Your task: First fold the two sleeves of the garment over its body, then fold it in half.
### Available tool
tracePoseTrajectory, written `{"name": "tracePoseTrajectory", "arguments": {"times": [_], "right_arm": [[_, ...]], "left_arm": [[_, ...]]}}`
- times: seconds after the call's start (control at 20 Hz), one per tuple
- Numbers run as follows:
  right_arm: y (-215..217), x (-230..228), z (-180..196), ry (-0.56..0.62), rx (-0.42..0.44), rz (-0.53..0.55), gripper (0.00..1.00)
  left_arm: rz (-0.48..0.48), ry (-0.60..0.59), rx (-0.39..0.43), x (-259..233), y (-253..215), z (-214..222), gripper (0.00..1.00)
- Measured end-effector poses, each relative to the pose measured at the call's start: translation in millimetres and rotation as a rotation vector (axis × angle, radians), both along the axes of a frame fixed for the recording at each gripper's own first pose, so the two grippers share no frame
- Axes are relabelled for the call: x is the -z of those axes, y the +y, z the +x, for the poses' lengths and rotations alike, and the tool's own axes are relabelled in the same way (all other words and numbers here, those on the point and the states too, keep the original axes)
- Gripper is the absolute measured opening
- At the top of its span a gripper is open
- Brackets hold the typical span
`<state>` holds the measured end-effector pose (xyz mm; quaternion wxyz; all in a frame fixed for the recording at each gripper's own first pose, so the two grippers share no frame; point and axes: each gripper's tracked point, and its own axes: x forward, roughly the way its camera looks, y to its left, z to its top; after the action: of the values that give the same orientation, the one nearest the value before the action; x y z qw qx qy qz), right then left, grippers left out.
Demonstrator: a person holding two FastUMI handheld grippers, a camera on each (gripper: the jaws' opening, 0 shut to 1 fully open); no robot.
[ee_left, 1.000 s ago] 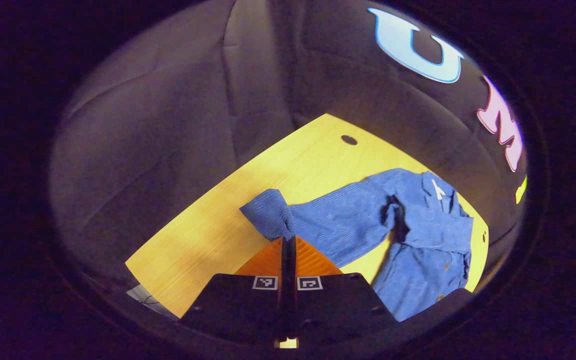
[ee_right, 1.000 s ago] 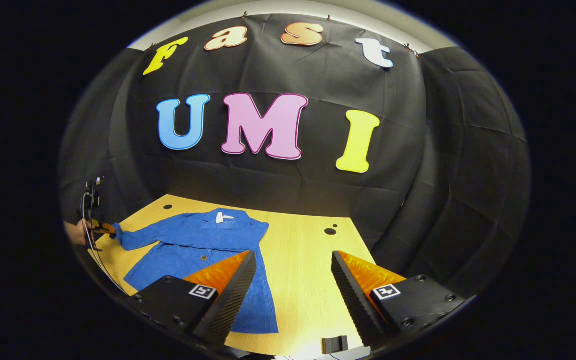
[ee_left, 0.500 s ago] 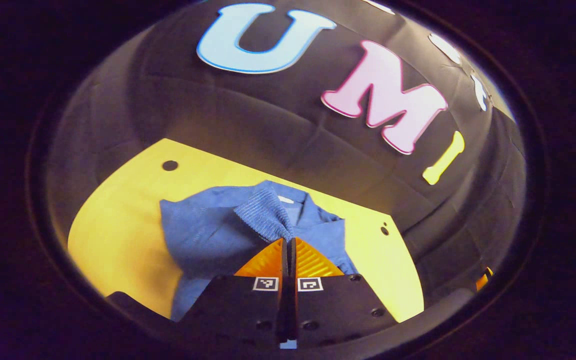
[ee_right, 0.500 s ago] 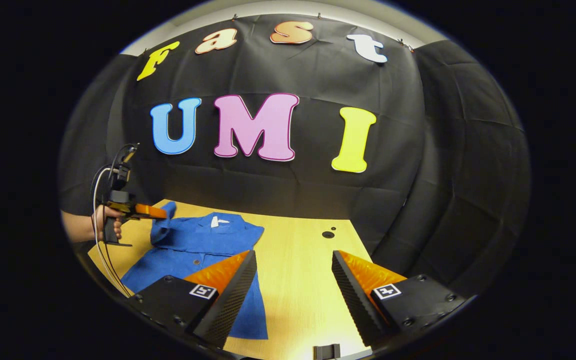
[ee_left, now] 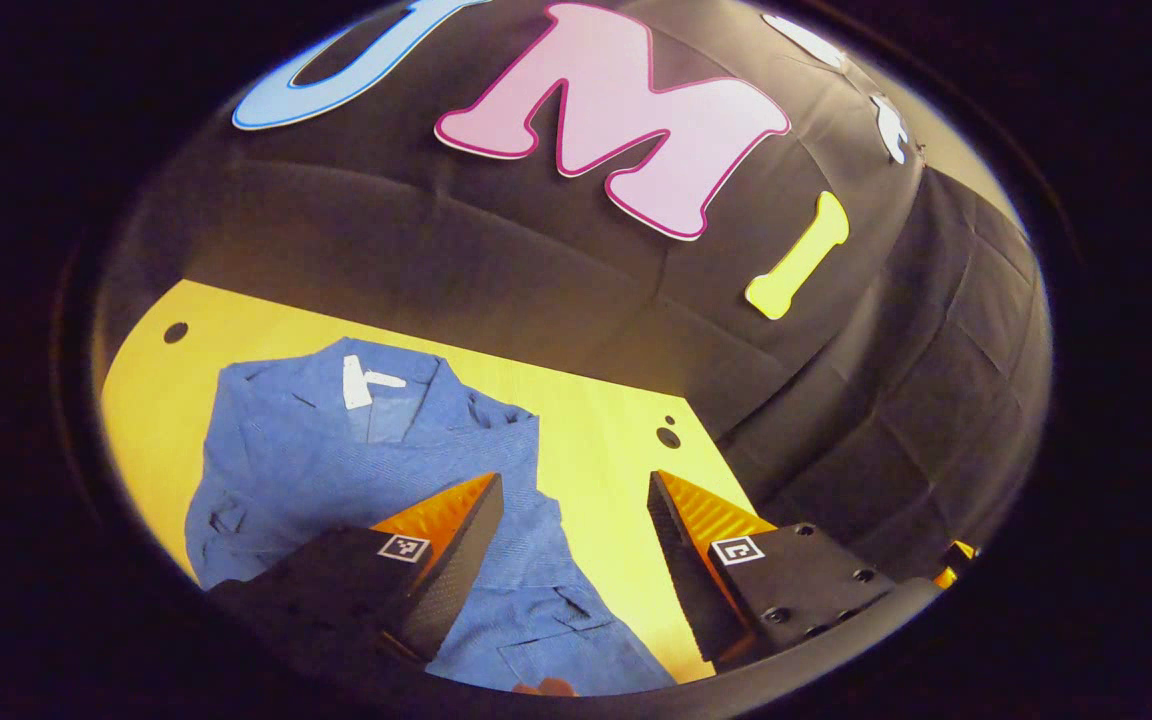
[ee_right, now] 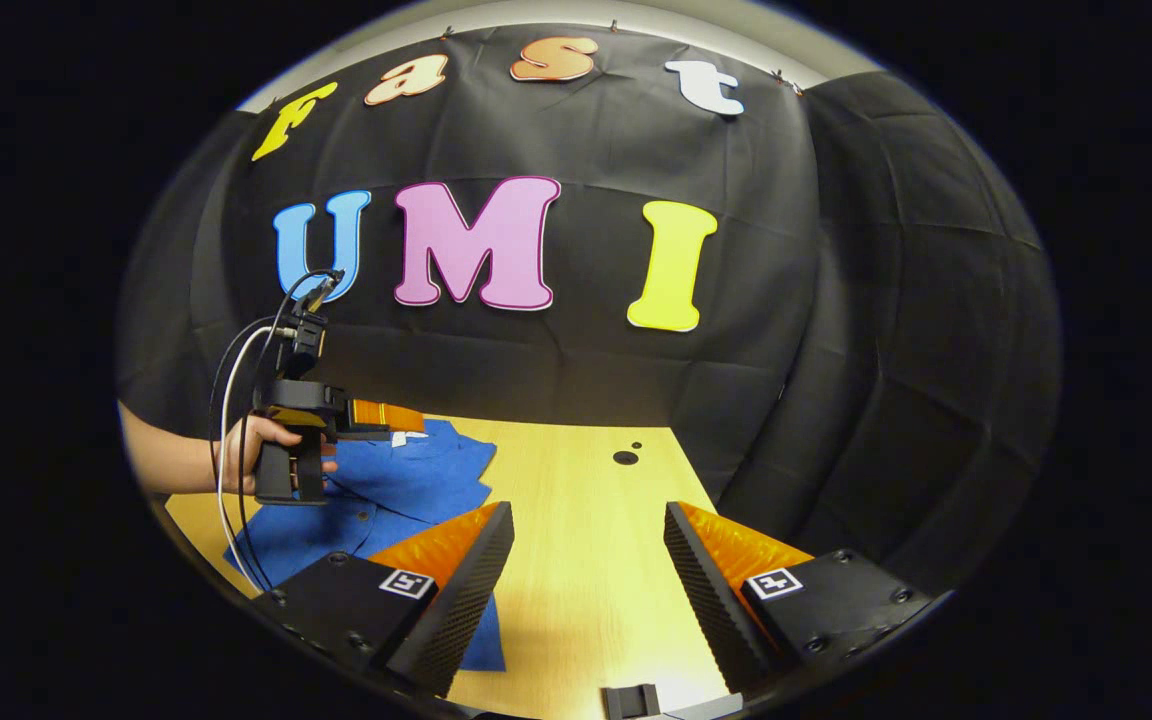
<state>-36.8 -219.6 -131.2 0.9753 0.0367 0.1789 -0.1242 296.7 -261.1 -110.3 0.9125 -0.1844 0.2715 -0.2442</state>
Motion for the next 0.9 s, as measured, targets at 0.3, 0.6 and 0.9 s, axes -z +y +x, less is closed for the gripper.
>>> {"name": "tracePoseTrajectory", "arguments": {"times": [0.3, 0.6, 0.9], "right_arm": [[51, 40, 8, 0.070, -0.062, 0.062, 0.97], [113, 112, 5, 0.261, -0.166, 0.160, 0.98], [156, 205, -22, 0.532, -0.218, 0.240, 0.98]], "left_arm": [[0.154, -0.122, -0.071, 4, 88, -57, 0.84], [0.282, -0.051, -0.123, 61, 190, -162, 0.84], [0.346, 0.257, -0.174, 181, 242, -258, 0.85]]}}
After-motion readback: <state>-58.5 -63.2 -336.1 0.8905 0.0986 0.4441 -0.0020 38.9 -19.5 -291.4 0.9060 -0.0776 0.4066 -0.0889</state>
